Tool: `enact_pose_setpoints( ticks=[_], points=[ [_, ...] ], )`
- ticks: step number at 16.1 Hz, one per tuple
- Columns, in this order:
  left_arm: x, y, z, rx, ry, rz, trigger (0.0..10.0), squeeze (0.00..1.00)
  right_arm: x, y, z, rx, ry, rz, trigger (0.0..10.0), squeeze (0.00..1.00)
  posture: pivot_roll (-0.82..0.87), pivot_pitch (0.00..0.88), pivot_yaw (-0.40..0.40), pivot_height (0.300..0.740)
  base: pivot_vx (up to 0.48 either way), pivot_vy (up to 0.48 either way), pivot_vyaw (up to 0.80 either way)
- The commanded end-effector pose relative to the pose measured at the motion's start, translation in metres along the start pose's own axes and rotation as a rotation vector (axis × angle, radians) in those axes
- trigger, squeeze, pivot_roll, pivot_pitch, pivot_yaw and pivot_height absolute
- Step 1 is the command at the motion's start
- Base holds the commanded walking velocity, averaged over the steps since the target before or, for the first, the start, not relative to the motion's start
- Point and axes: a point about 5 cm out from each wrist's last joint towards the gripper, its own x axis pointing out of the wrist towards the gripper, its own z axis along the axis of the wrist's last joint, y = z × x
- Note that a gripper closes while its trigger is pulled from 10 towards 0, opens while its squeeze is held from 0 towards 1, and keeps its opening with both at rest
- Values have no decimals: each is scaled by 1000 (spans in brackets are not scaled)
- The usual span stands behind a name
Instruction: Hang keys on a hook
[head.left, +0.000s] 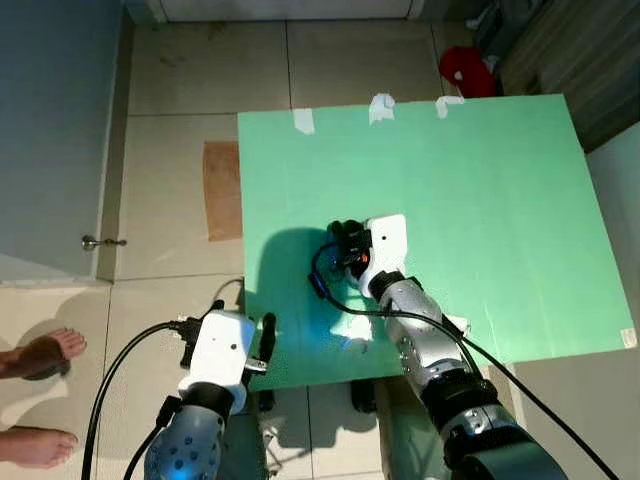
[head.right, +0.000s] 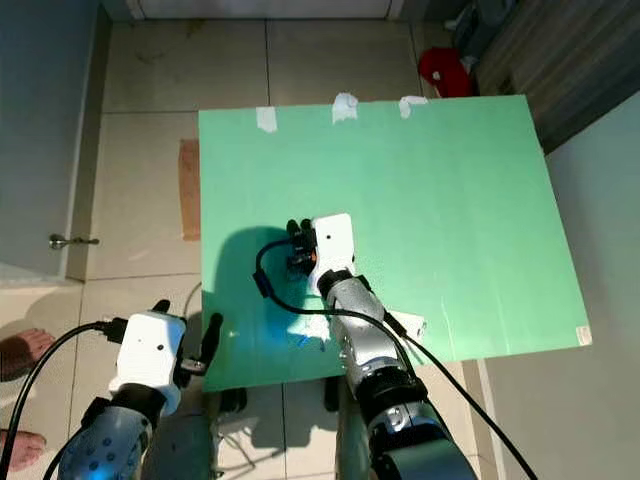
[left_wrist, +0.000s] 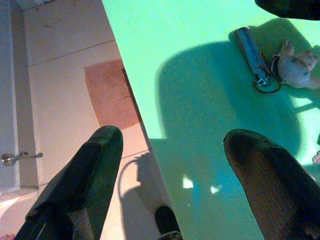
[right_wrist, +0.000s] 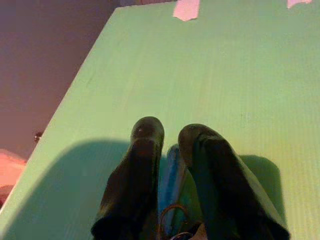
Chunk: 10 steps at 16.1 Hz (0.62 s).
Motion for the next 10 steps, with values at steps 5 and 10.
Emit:
enact_pose_setpoints(
  ticks=[5, 10],
  points=[
    [-3, -5, -8, 8, 36, -15, 10000, 0, -19, -29, -27, -108, 140, -147, 10000, 1000, 95, 410, -58, 740, 0, 0, 0],
    [-14, -12, -13, -127, 55, -57, 10000, 0, -31, -43, -42, -132, 209, -169, 10000, 1000, 98, 423, -57, 740, 0, 0, 0]
  ],
)
